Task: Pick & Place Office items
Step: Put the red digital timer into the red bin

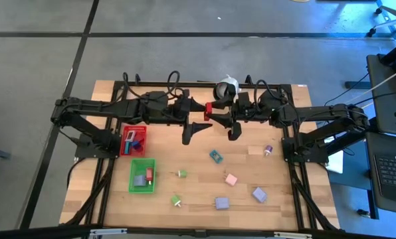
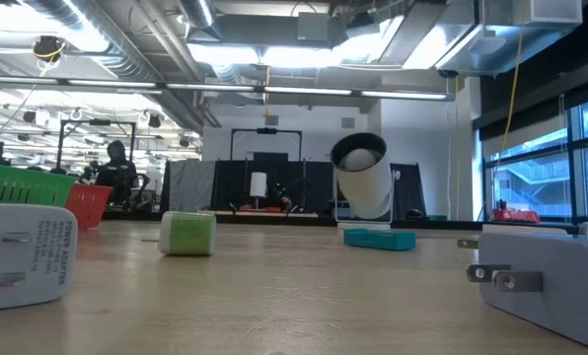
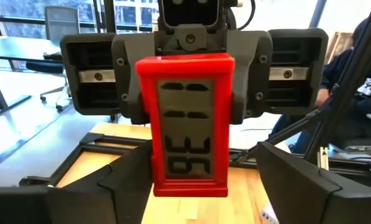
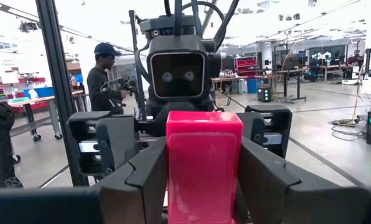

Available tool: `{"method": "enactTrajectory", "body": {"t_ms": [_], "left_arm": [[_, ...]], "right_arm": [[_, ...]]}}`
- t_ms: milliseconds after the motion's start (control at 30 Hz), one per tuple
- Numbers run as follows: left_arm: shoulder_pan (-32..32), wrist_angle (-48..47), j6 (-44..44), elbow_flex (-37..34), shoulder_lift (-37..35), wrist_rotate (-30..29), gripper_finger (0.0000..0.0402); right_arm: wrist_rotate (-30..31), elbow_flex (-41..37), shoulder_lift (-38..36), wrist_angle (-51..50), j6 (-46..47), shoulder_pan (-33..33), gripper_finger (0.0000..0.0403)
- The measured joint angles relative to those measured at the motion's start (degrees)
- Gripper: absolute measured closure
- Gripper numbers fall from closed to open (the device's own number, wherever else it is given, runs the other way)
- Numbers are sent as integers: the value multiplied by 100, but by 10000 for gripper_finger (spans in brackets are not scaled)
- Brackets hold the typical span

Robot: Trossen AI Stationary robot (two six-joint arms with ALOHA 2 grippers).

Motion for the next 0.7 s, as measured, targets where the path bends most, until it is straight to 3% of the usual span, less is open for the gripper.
{"method": "enactTrajectory", "body": {"t_ms": [367,700], "left_arm": [[11,-2,82,0,11,151,244],[59,-10,41,0,11,273,237]], "right_arm": [[-42,0,-4,0,-22,7,234],[-17,0,-7,-50,34,2,220]]}}
